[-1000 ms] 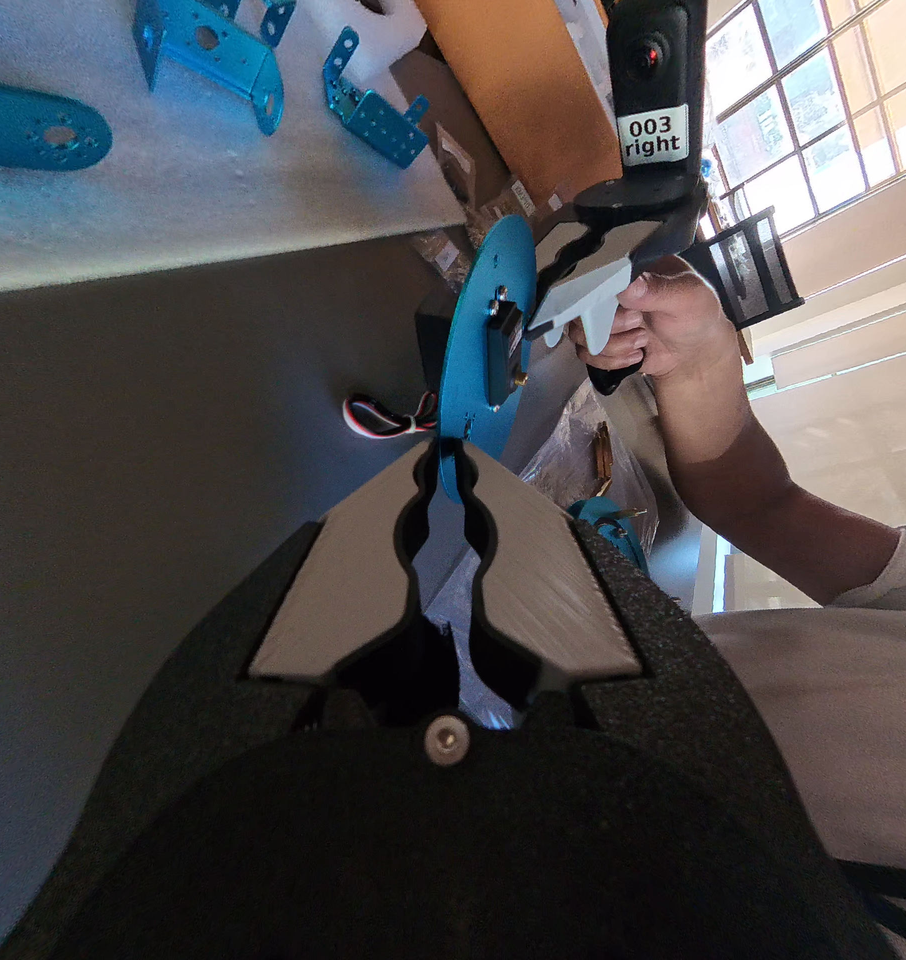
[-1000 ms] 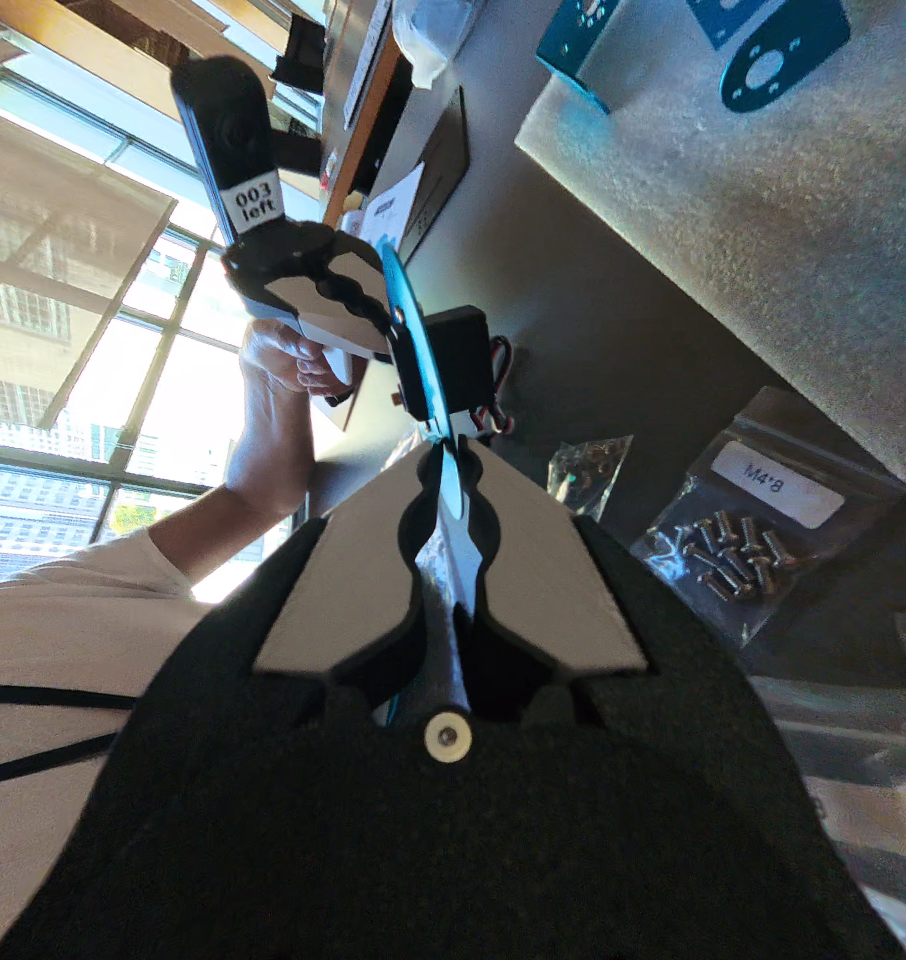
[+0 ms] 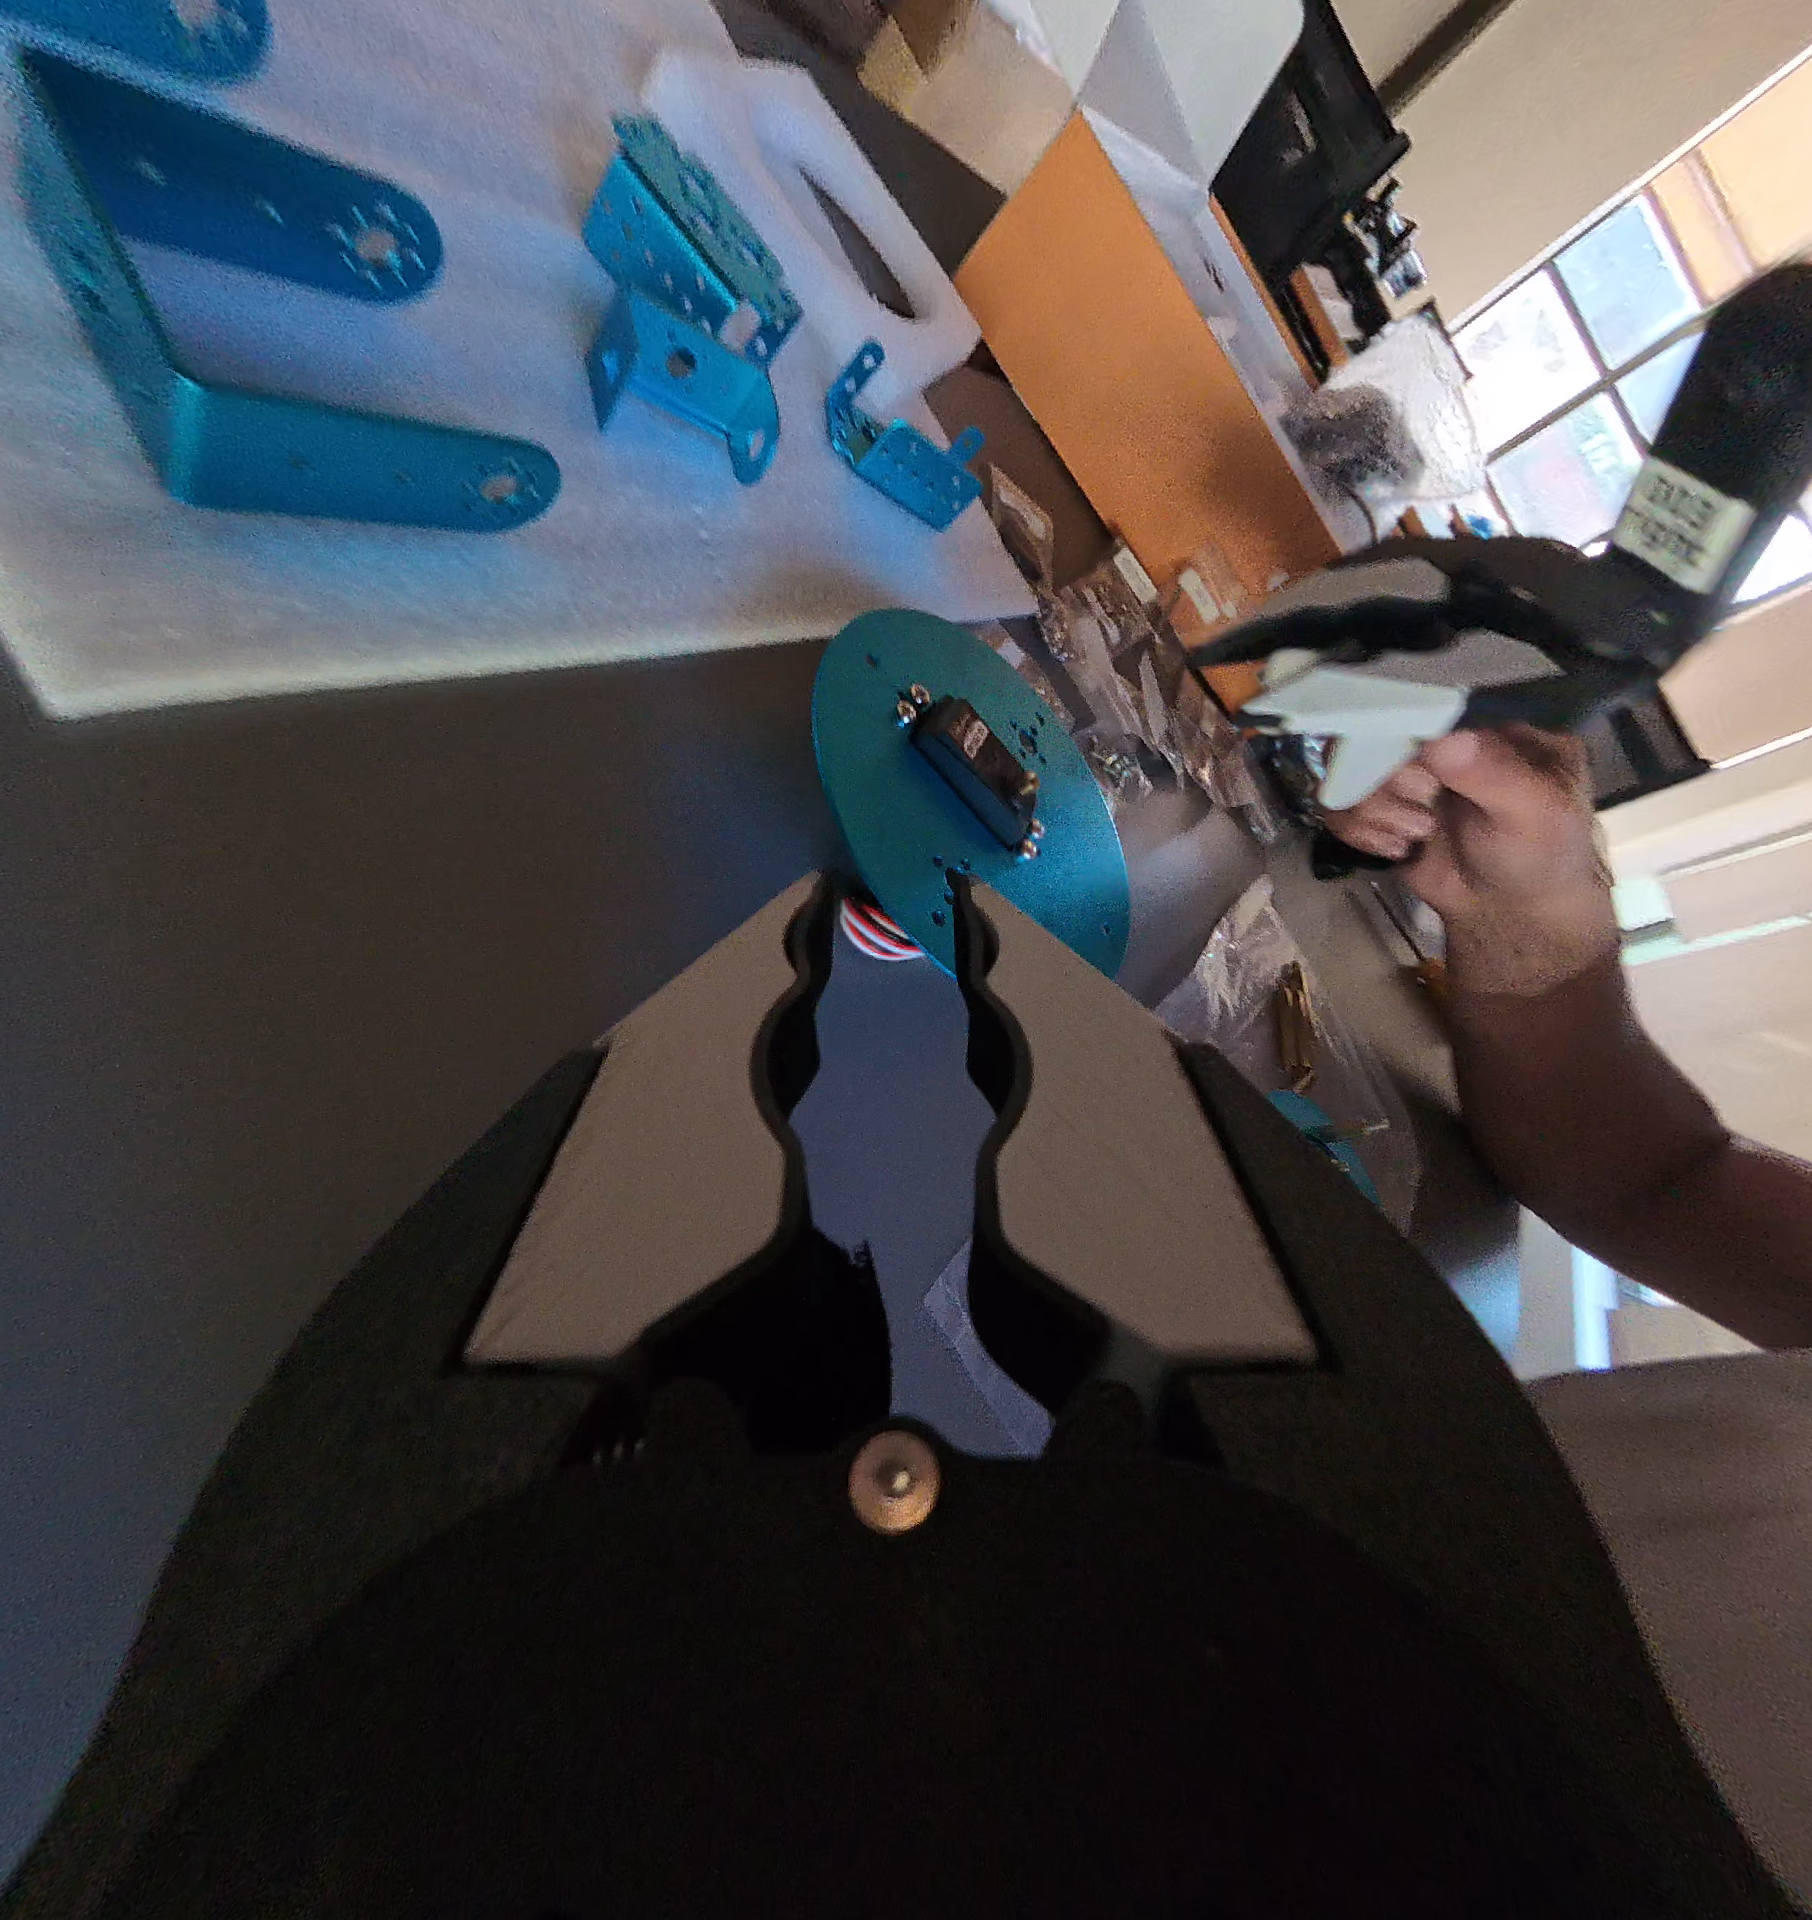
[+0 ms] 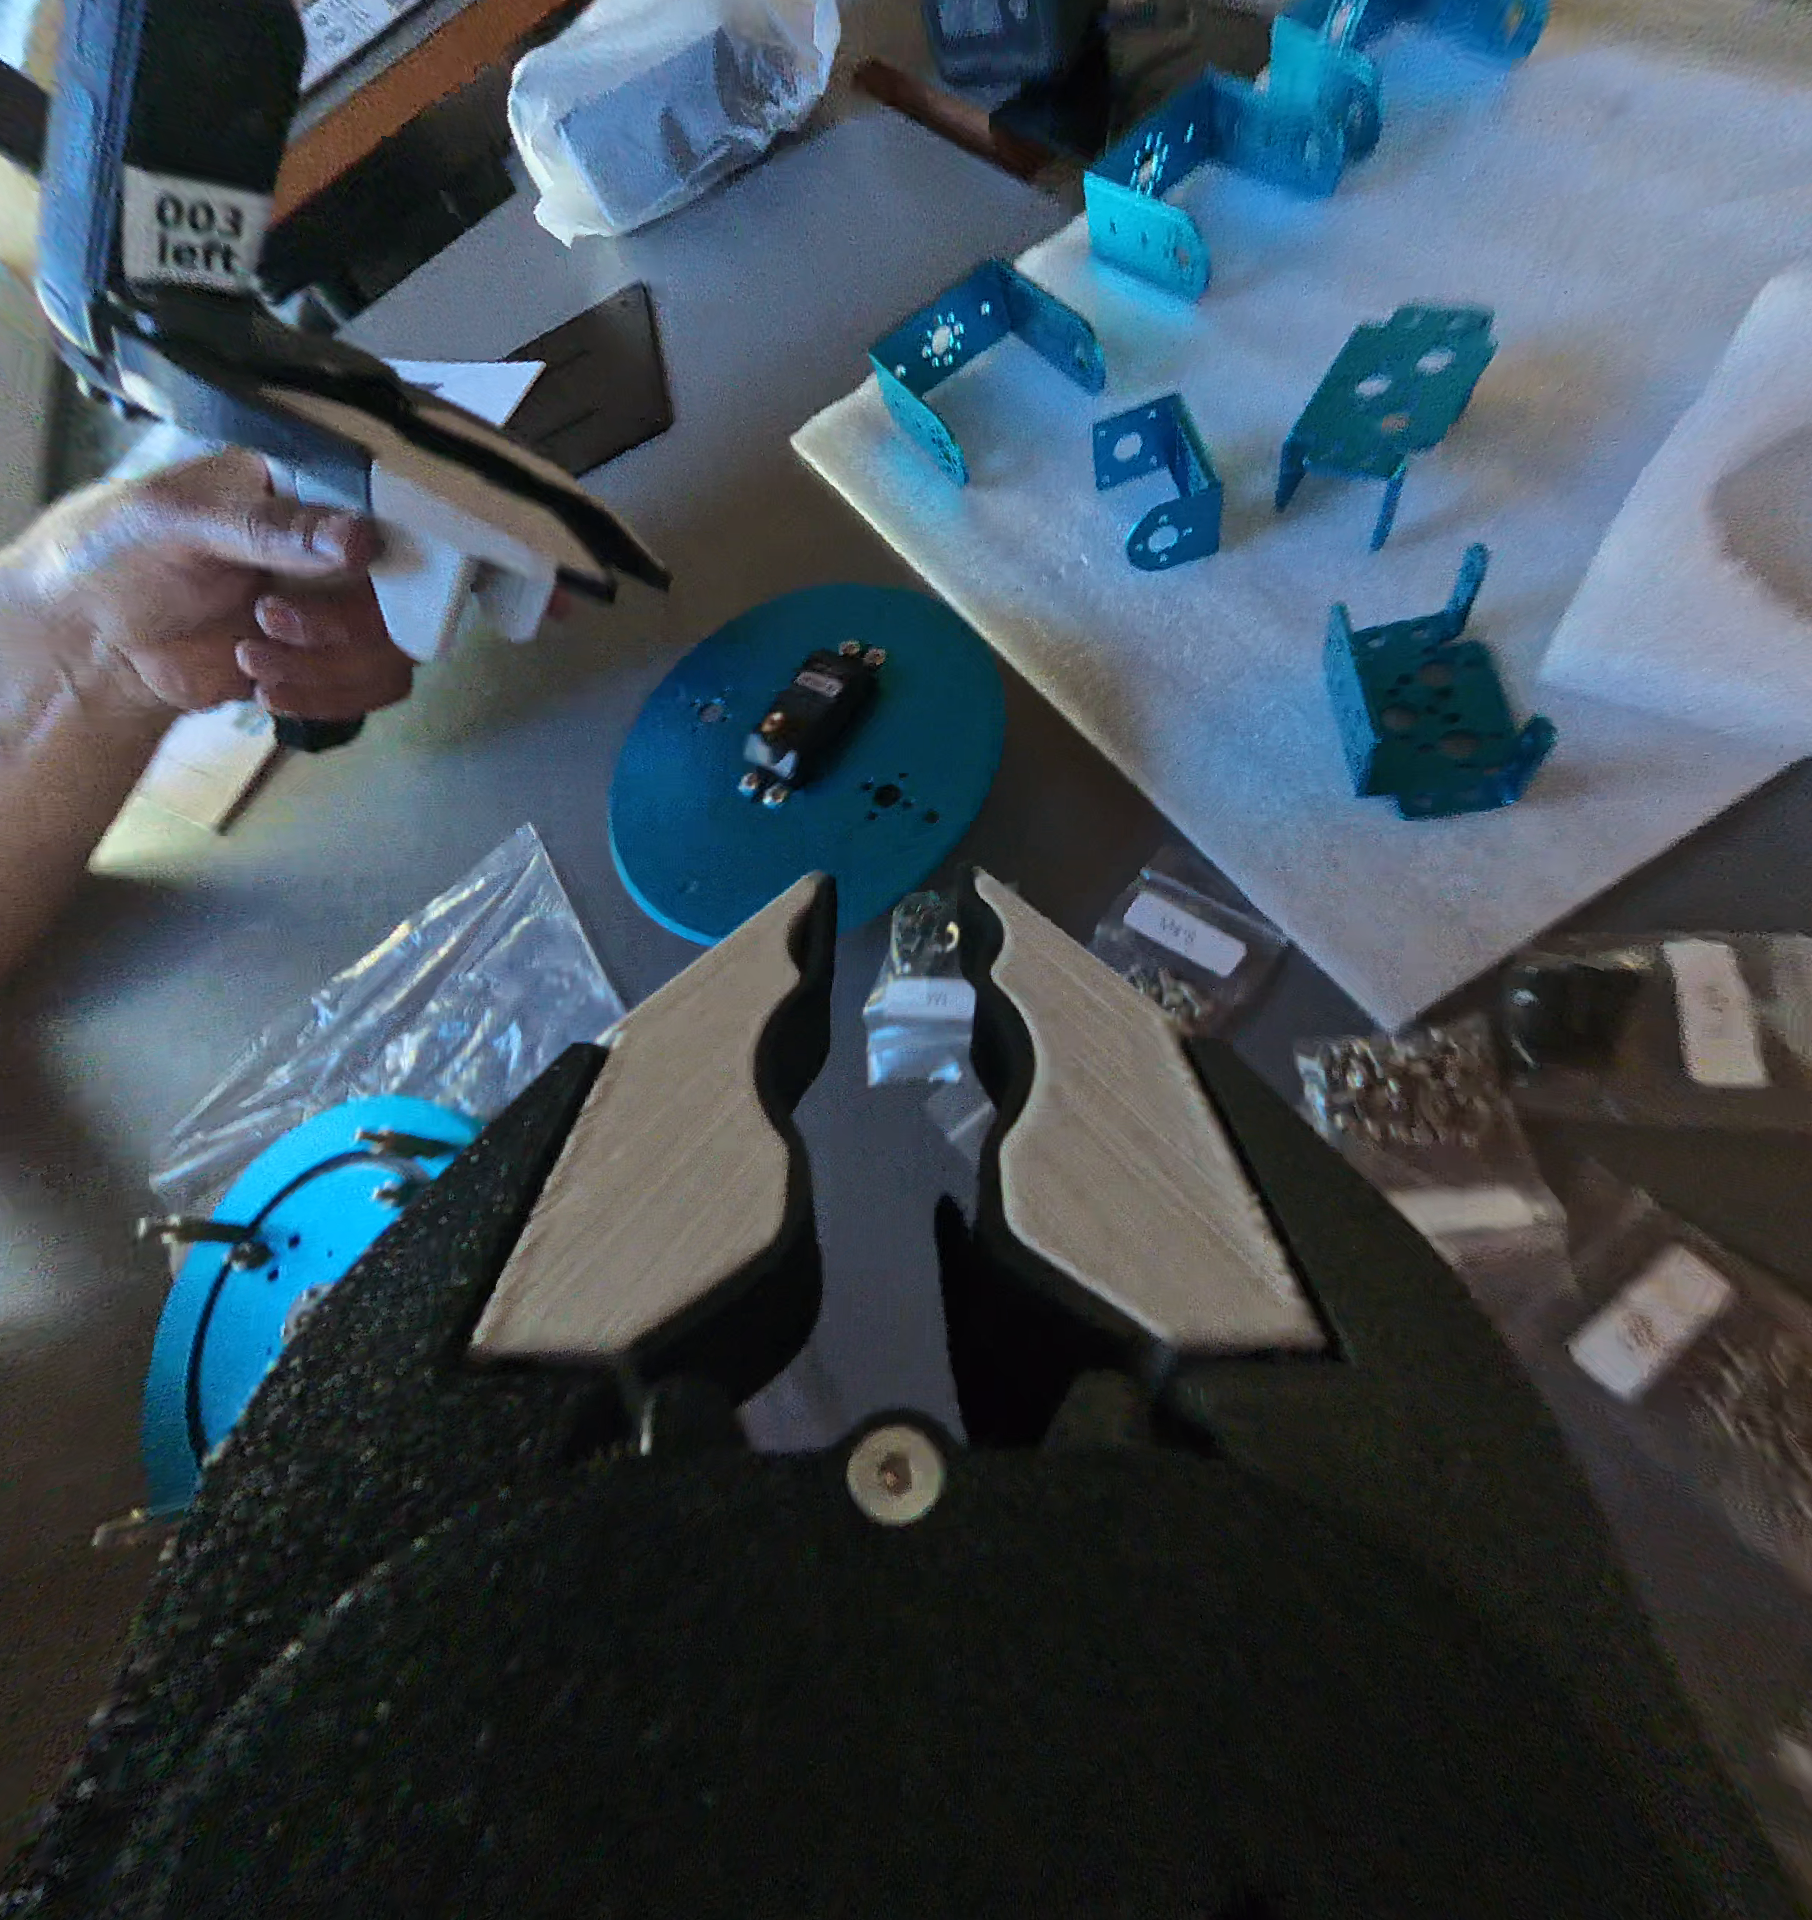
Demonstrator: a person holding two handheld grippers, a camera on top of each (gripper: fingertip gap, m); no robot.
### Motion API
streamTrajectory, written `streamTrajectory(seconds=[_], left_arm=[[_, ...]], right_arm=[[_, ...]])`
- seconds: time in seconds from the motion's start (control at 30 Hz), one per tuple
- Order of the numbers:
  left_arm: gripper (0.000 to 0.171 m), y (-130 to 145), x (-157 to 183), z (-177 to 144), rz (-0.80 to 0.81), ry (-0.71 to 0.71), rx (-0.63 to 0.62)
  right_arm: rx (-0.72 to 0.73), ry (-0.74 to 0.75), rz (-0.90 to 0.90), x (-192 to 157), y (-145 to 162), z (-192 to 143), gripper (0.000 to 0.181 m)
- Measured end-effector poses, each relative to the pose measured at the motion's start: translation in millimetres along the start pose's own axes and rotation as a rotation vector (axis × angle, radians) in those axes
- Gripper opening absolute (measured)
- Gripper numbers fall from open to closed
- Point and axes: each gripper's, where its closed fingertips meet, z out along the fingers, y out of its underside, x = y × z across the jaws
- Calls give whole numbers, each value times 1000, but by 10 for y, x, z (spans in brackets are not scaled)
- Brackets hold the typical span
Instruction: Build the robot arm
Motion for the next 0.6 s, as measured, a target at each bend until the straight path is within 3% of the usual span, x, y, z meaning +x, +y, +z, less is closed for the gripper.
streamTrajectory(seconds=[0.1,0.27,0.33,0.47,0.6], left_arm=[[22,-142,29,-201,93,-83,105],[22,-284,159,-312,312,-227,203],[22,-247,249,-238,418,-259,196],[22,-45,529,-15,614,-242,133],[22,95,749,138,738,-226,118]], right_arm=[[51,111,-109,-158,150,-384,25],[157,453,-160,152,443,-1162,28],[198,599,-135,392,561,-1502,28],[270,731,39,823,786,-2084,32],[325,859,70,1031,779,-2568,34]])
